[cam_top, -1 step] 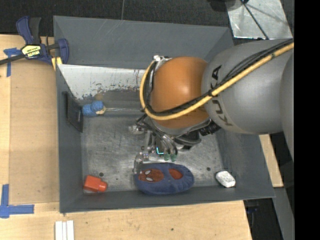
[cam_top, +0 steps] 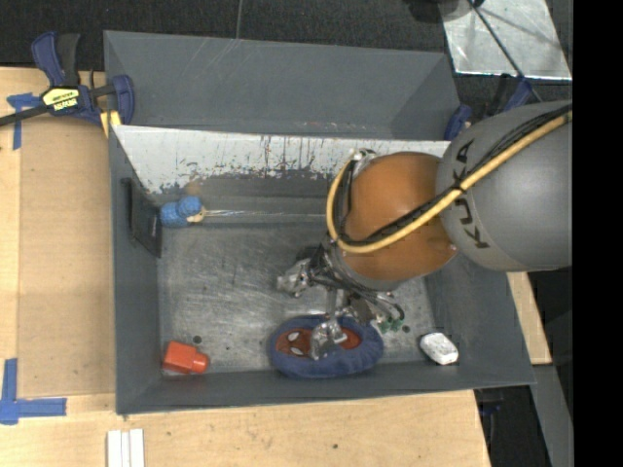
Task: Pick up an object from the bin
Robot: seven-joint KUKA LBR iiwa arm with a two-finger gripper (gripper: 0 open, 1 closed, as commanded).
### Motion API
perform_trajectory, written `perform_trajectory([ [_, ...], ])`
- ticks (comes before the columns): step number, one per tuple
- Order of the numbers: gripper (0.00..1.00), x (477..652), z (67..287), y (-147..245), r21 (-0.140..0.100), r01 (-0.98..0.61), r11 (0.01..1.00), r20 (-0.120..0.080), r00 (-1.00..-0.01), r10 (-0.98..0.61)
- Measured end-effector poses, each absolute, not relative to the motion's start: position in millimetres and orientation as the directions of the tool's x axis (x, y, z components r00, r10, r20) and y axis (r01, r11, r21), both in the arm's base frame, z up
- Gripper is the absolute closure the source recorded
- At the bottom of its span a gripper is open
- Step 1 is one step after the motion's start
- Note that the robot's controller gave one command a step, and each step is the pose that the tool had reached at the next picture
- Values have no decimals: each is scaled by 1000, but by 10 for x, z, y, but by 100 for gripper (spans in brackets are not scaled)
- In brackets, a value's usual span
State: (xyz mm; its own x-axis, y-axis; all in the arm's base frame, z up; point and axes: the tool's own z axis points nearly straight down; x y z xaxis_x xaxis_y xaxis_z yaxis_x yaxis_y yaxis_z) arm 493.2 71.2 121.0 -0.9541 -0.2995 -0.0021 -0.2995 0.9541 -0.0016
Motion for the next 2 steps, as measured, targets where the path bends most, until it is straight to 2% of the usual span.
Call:
perform_trajectory([
  [1,0,5097,852,408,8,-278,961,-3,-961,-278],
  [2,100,5089,873,401,5,-280,960,3,-960,-280],
])
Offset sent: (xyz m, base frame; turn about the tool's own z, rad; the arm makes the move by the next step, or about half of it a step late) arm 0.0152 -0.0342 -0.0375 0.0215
